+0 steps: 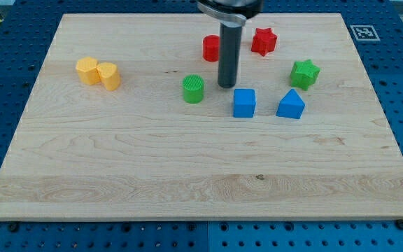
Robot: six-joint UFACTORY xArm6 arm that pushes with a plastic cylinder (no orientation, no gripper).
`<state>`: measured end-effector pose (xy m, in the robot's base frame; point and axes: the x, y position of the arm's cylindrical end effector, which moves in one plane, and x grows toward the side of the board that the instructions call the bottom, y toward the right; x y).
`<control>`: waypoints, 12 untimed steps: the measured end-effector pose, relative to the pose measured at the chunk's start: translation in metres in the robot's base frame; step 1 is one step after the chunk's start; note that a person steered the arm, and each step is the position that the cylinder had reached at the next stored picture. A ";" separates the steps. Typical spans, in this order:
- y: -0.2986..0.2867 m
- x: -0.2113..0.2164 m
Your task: Slide the blue cube to the bottom right
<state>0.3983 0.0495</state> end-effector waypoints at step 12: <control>0.052 0.145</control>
